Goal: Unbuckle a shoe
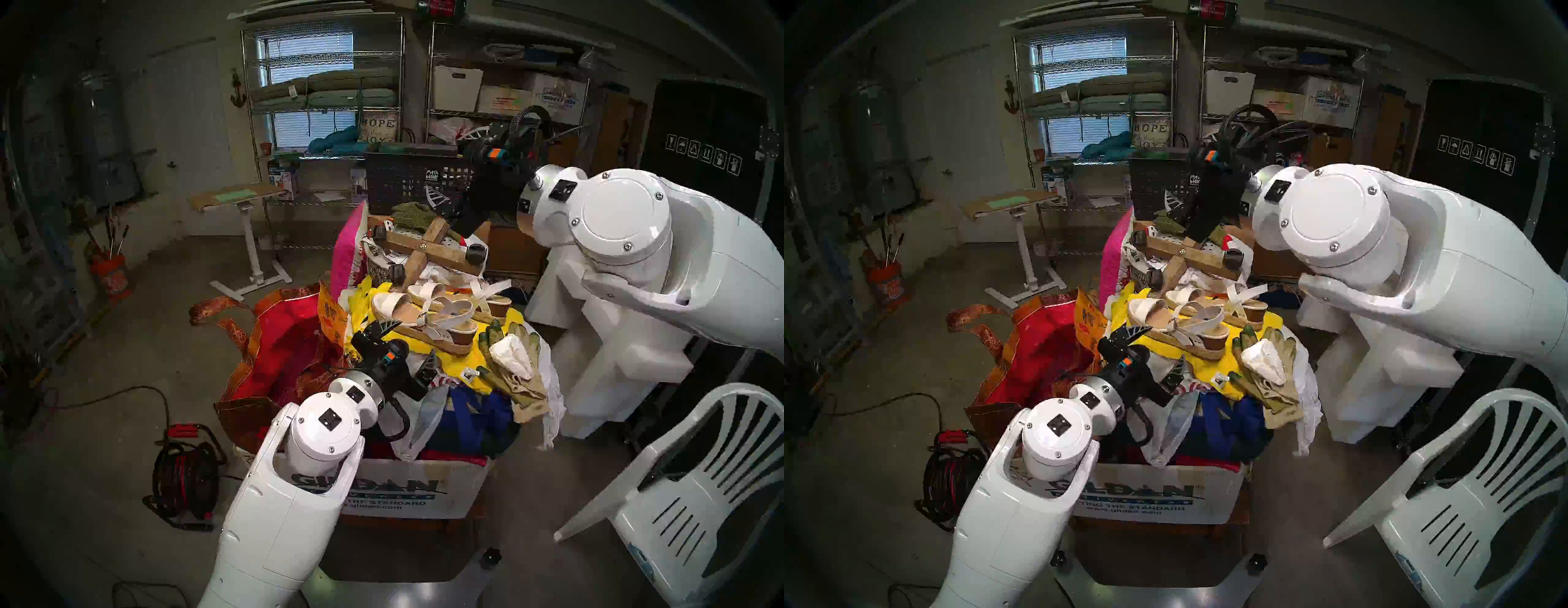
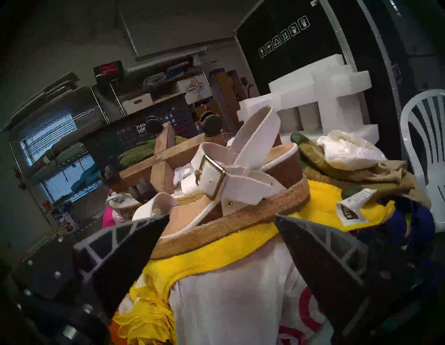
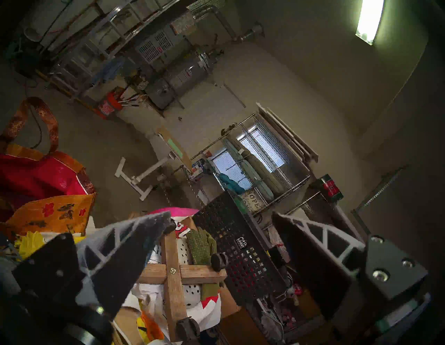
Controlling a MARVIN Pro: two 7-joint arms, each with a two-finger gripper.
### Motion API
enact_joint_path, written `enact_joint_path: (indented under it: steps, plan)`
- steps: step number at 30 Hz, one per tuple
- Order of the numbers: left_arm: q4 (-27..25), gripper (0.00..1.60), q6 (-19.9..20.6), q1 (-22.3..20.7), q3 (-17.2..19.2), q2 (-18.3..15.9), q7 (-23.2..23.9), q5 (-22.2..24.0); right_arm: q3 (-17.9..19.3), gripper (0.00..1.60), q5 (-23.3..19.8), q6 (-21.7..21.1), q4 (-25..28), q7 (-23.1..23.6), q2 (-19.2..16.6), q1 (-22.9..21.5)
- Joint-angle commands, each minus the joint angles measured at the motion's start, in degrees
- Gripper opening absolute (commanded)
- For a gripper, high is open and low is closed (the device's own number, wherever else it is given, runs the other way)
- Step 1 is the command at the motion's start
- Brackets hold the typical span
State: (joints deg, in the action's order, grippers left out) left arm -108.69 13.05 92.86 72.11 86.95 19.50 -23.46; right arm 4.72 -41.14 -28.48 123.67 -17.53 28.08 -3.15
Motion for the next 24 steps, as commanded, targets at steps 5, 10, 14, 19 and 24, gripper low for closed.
enact_joint_path:
  steps: [5,10,14,19,24]
  plan:
    - [-3.88,1.60,5.25,-2.65,-0.52,2.08,4.24,2.53,1.02,1.60,0.05,0.24,-0.15,-0.44,-0.21,-0.87]
    - [-5.79,1.60,8.33,-2.19,-0.69,2.22,5.07,2.71,1.03,1.60,0.05,0.25,-0.15,-0.45,-0.21,-0.86]
    - [-5.59,1.60,10.92,-3.40,-1.14,2.68,4.38,3.52,1.03,1.60,0.05,0.25,-0.15,-0.45,-0.21,-0.85]
    - [-6.30,1.60,13.99,-4.74,-1.53,3.18,4.80,4.41,1.03,1.60,0.06,0.26,-0.15,-0.43,-0.21,-0.85]
    - [-6.87,1.60,15.44,-5.38,-2.98,3.09,3.33,4.76,1.03,1.60,0.07,0.26,-0.15,-0.44,-0.22,-0.85]
